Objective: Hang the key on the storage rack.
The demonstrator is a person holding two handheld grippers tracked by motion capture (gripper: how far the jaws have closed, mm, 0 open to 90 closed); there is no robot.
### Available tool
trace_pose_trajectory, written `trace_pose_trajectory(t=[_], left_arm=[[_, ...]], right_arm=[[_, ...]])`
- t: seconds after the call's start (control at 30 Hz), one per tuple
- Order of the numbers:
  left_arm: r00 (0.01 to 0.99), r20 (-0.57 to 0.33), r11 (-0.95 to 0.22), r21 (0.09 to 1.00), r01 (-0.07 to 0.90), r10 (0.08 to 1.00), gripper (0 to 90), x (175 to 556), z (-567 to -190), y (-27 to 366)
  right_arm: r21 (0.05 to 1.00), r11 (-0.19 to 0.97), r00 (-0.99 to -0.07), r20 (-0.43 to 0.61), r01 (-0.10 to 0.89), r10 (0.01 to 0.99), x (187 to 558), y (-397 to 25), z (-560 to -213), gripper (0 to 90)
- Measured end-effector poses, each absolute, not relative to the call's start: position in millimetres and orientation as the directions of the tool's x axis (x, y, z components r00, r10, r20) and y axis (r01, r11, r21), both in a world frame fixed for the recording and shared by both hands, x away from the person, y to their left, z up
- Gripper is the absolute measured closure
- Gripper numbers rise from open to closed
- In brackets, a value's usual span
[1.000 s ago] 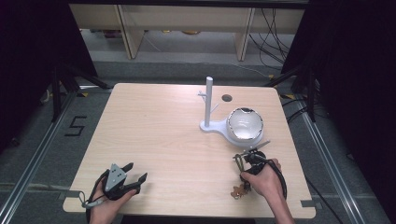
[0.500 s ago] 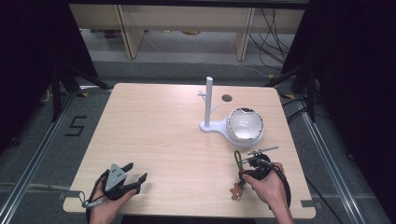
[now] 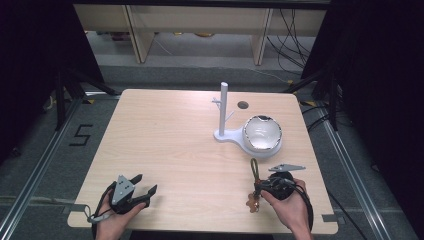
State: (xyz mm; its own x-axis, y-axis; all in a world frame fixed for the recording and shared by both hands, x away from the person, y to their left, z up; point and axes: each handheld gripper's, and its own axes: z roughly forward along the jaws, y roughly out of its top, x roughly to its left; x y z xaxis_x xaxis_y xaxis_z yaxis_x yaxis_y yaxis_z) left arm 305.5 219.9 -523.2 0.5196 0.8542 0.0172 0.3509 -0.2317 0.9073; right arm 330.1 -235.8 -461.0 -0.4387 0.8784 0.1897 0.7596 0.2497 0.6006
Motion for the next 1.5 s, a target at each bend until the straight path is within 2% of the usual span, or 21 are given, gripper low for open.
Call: trace_pose_trajectory(t=[0.1, 0.2, 0.27, 0.43, 0.63, 0.67, 0.7, 0.77, 0.8, 0.83, 0.93, 1.1, 1.2, 1.43, 1.5], left_arm=[[0.513, 0.006, -0.222, 0.906, 0.361, 0.858, 32.8, 305, -523, 219], [0.517, 0.02, -0.235, 0.906, 0.353, 0.856, 32.8, 305, -523, 220], [0.517, 0.021, -0.235, 0.905, 0.353, 0.856, 32.8, 305, -523, 220], [0.515, 0.019, -0.233, 0.906, 0.353, 0.857, 32.8, 305, -523, 220], [0.508, -0.002, -0.212, 0.907, 0.363, 0.862, 32.8, 305, -523, 220], [0.515, 0.002, -0.216, 0.91, 0.355, 0.857, 32.8, 306, -523, 221], [0.515, 0.002, -0.216, 0.91, 0.355, 0.857, 32.8, 306, -523, 221], [0.513, -0.01, -0.202, 0.912, 0.357, 0.859, 32.9, 306, -523, 221], [0.509, -0.016, -0.196, 0.912, 0.361, 0.86, 32.9, 305, -522, 221], [0.513, -0.008, -0.203, 0.913, 0.355, 0.858, 33.0, 305, -521, 221], [0.514, -0.018, -0.195, 0.913, 0.357, 0.858, 33.1, 304, -519, 220], [0.547, -0.067, -0.153, 0.925, 0.347, 0.835, 33.4, 305, -510, 214], [0.562, -0.097, -0.123, 0.932, 0.341, 0.821, 34.0, 307, -502, 208], [0.616, -0.144, -0.079, 0.944, 0.321, 0.774, 35.5, 316, -482, 192], [0.641, -0.153, -0.07, 0.949, 0.309, 0.752, 36.1, 320, -470, 182]], right_arm=[[0.643, 0.249, -0.451, 0.167, 0.724, 0.877, 328, -237, -464, 68.8], [0.657, 0.214, -0.443, 0.203, 0.723, 0.873, 325, -236, -464, 68.8], [0.69, 0.226, -0.475, 0.191, 0.688, 0.859, 325, -237, -467, 68.8], [0.72, 0.224, -0.469, 0.158, 0.657, 0.869, 320, -237, -467, 68.8], [0.767, 0.197, -0.494, 0.175, 0.61, 0.852, 316, -238, -471, 68.8], [0.75, 0.166, -0.464, 0.207, 0.641, 0.861, 312, -235, -469, 68.7], [0.77, 0.184, -0.478, 0.174, 0.61, 0.861, 313, -236, -471, 68.7], [0.785, 0.163, -0.486, 0.193, 0.597, 0.852, 311, -235, -471, 68.8], [0.807, 0.186, -0.508, 0.157, 0.56, 0.847, 312, -237, -472, 68.7], [0.81, 0.161, -0.498, 0.178, 0.563, 0.849, 310, -234, -472, 68.8], [0.832, 0.183, -0.521, 0.142, 0.523, 0.842, 310, -235, -473, 68.7], [0.848, 0.142, -0.509, 0.165, 0.511, 0.845, 305, -231, -470, 68.7], [0.868, 0.171, -0.538, 0.125, 0.466, 0.834, 307, -231, -470, 68.7], [0.878, 0.167, -0.534, 0.113, 0.448, 0.838, 305, -226, -467, 68.7], [0.899, 0.155, -0.548, 0.106, 0.409, 0.83, 307, -224, -467, 68.7]])
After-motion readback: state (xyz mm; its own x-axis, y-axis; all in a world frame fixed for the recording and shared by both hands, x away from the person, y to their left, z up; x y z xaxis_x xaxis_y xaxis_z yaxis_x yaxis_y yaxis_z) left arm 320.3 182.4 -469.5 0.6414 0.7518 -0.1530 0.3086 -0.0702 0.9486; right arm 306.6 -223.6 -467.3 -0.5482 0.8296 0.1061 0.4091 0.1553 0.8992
